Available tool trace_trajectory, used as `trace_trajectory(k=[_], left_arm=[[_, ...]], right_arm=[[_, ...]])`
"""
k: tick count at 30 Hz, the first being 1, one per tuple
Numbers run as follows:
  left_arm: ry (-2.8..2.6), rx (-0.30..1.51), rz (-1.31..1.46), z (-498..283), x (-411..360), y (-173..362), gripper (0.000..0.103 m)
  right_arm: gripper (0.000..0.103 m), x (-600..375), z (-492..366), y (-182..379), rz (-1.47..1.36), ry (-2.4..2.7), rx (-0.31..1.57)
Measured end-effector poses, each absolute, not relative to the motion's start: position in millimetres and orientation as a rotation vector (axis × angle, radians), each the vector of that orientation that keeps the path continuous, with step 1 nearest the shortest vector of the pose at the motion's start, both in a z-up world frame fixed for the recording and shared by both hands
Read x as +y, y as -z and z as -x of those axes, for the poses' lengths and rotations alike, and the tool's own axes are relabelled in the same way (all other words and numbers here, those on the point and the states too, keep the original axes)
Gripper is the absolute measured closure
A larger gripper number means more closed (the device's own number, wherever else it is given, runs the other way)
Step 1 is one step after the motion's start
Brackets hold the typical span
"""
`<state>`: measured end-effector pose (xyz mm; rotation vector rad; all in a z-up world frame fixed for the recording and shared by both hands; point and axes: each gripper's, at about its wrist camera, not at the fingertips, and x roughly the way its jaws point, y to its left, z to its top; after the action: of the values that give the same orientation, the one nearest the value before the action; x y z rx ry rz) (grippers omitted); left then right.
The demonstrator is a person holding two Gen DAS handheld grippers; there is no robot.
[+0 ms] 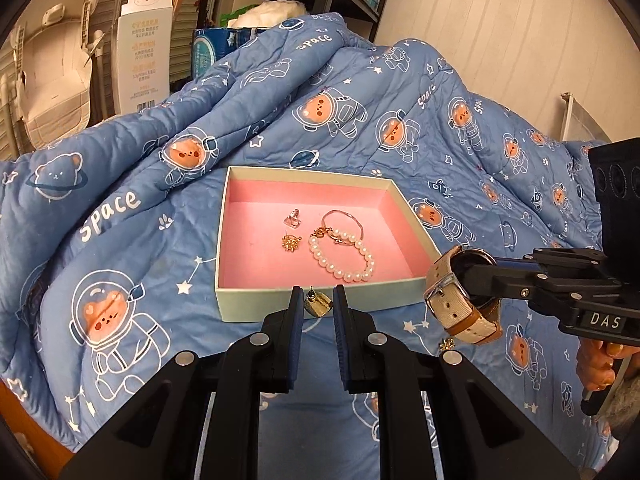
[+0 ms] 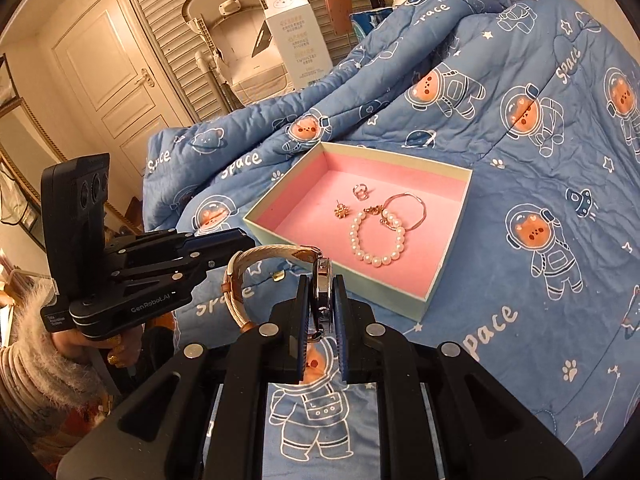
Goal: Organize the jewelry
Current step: 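Carry the gold charm and the watch over the pink-lined box with both tools, then lower the watch into the box and open the right tool while the left releases the charm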
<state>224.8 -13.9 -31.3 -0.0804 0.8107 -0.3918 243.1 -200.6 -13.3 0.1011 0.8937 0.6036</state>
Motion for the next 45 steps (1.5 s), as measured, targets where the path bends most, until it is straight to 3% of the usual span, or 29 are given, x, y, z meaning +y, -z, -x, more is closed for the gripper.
trace_trajectory(k=[21,45], left_arm=[[0.384,0.998,0.0,-301,-30,53,0.088],[0.365,1.097,-0.232,-330,-51,77,0.088]], right_arm=[[0.091,-182,-334,42,-0.075,-0.481,1.015],[0.091,-160,-365,82,0.013,-0.435,1.151]])
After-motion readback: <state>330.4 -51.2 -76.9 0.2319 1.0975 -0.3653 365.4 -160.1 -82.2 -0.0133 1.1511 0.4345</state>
